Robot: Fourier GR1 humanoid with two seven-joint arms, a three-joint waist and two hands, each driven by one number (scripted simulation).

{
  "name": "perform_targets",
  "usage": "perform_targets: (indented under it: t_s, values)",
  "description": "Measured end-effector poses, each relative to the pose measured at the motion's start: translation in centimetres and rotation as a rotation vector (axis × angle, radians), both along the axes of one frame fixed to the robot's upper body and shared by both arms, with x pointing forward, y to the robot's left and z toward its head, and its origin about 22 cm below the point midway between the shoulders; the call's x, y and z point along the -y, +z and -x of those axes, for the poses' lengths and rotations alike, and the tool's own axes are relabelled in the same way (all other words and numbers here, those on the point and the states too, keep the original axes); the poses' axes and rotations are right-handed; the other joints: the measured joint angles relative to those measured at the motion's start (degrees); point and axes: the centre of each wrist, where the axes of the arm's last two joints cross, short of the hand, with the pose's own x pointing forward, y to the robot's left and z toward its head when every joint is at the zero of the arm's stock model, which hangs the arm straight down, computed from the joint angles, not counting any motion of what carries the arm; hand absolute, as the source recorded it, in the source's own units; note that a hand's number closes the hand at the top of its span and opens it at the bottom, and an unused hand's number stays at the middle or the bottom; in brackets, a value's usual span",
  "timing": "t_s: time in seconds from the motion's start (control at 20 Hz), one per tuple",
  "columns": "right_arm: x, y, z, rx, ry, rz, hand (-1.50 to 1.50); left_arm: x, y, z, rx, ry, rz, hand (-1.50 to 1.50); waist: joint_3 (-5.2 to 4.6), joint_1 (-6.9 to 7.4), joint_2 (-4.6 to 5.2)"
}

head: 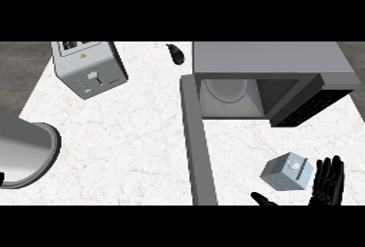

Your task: Pick up the milk, place it into the microwave and close the microwave

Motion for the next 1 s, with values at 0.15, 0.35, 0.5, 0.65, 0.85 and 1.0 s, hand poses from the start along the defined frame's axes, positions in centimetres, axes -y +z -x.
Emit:
perform_targets:
  t_s: [0.15, 0.35, 0.5, 0.65, 0.85, 1.0]
  values:
    - [1.2, -1.0, 0.1, -0.002, 0.011, 0.015, -1.5, -0.2, -0.3, 0.2, 0.002, -0.005, -0.005, -1.5, -0.02, 0.06, 0.0]
    - [2.0, -2.6, -0.6, 0.001, 0.023, 0.038, -1.5, 0.2, -0.2, 0.0, -0.001, -0.013, -0.003, -1.5, -0.01, 0.1, 0.02]
    - [2.2, -3.8, -1.1, 0.0, 0.025, 0.042, -1.5, 0.2, -0.4, 0.0, -0.002, -0.014, 0.002, -1.5, -0.01, 0.14, 0.04]
    - [2.8, -4.6, -1.3, -0.005, 0.015, 0.041, -1.5, 0.3, -0.6, 0.3, 0.01, -0.014, 0.002, -1.5, -0.02, 0.18, 0.02]
    - [4.0, -5.9, -1.8, -0.036, -0.04, 0.058, -1.5, 0.4, -0.6, 0.6, 0.005, -0.01, 0.004, -1.5, -0.03, 0.26, 0.03]
    - [4.6, -7.0, -2.2, -0.078, -0.098, 0.084, -1.5, 0.1, -0.3, 0.8, -0.002, -0.006, -0.004, -1.5, -0.02, 0.28, 0.06]
